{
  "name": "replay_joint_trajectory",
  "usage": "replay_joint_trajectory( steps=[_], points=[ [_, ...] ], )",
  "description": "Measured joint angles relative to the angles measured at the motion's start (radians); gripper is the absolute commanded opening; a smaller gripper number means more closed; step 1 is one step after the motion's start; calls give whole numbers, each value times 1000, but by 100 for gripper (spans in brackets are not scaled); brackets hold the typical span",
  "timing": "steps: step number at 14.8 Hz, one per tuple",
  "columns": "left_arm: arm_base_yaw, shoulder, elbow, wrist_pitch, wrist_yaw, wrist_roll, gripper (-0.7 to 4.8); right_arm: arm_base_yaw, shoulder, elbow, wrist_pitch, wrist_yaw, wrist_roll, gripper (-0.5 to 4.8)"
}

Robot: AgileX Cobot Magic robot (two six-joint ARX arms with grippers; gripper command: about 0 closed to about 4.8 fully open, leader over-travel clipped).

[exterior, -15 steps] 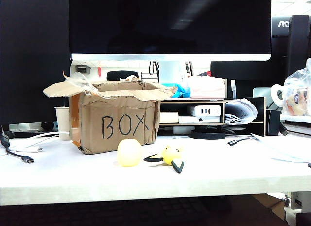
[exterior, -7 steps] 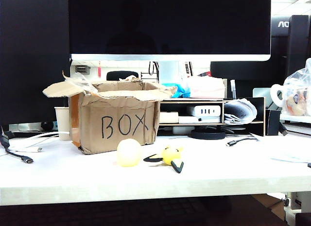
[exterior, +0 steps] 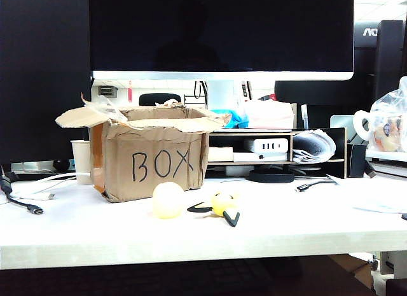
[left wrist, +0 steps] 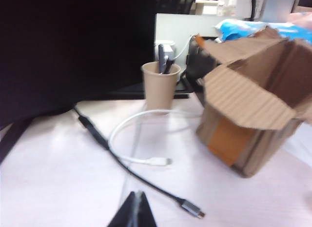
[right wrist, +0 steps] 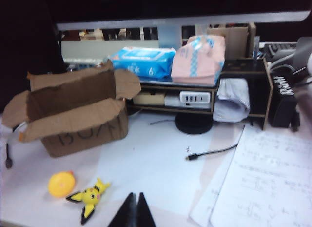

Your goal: Put the doll that is least similar in color compared to the others into the paper box.

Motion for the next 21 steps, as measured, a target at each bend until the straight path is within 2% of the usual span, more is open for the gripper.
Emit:
replay_joint_trajectory(
  steps=[8, 10, 11, 13, 14, 15, 16, 18, 19, 21],
  points=[
    [-2, 0, 0, -3, 0, 0, -5, 0, -2, -1, -31, 10, -8, 3],
    [-2, 0, 0, -3, 0, 0, -5, -16, -2, -3, -30, 55, -94, 3],
    [-2, 0, 0, -3, 0, 0, -5, -163, -2, -32, -14, 72, -124, 3],
    [-2, 0, 0, -3, 0, 0, -5, -361, -2, -109, 36, 74, -127, 3],
    [-2, 0, 0, -3, 0, 0, -5, -517, 0, -187, 137, 36, -92, 3],
    [-2, 0, 0, -3, 0, 0, -5, -611, 0, -225, 223, -53, -66, 3],
    [-2, 0, 0, -3, -1, 0, -5, -705, 0, -271, 317, -219, -51, 3],
    [-2, 0, 0, -3, 0, 0, -5, -770, -1, -343, 436, -437, -47, 3],
    [-2, 0, 0, -3, 0, 0, -5, -777, -1, -368, 464, -495, -47, 3],
    [-2, 0, 0, -3, 0, 0, -5, -777, -2, -402, 478, -526, -45, 3]
  ],
)
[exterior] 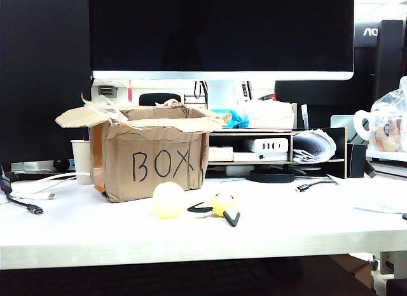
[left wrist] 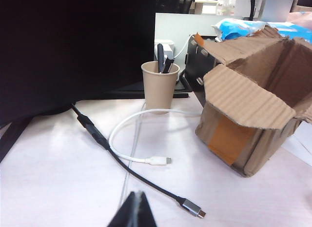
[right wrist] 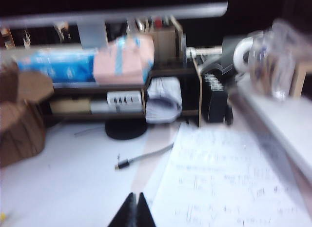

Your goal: Put the doll that is least similar in color compared to the others into the paper box.

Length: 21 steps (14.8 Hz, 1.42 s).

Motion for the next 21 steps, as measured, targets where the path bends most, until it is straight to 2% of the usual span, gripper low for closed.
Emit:
replay_joint_trajectory(
  steps=[8, 12, 19, 21],
  points=[
    [0, 0, 0, 0, 0, 0, -5, 0, 0, -137, 30, 4, 0, 3],
    [0, 0, 0, 0, 0, 0, -5, 0, 0, -137, 35, 59, 0, 3],
    [0, 0, 0, 0, 0, 0, -5, 0, 0, -137, 90, 62, -1, 3],
    [0, 0, 0, 0, 0, 0, -5, 27, 0, -137, 90, 62, -4, 3]
  ],
)
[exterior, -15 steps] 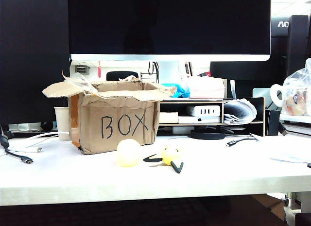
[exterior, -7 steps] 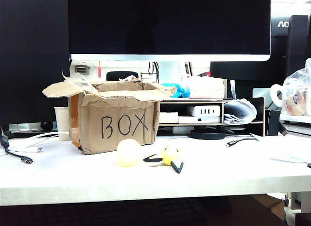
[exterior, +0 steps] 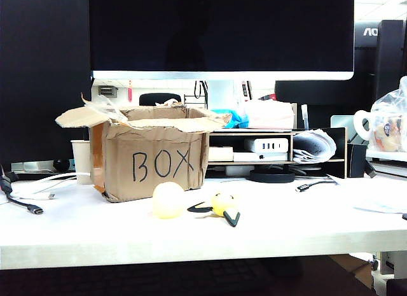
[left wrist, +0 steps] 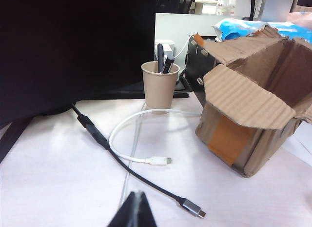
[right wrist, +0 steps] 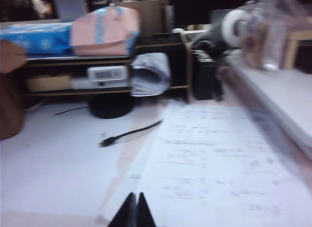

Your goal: Put the doll that is least similar in color compared to the others into the paper box.

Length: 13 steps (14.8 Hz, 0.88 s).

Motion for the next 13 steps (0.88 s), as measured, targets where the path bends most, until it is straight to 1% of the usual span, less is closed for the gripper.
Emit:
replay_joint_trajectory(
  steps=[2, 13],
  points=[
    [0, 0, 0, 0, 0, 0, -5, 23, 0, 0, 0, 0, -1, 3],
    [0, 0, 0, 0, 0, 0, -5, 23, 0, 0, 22, -1, 0, 3]
  ],
)
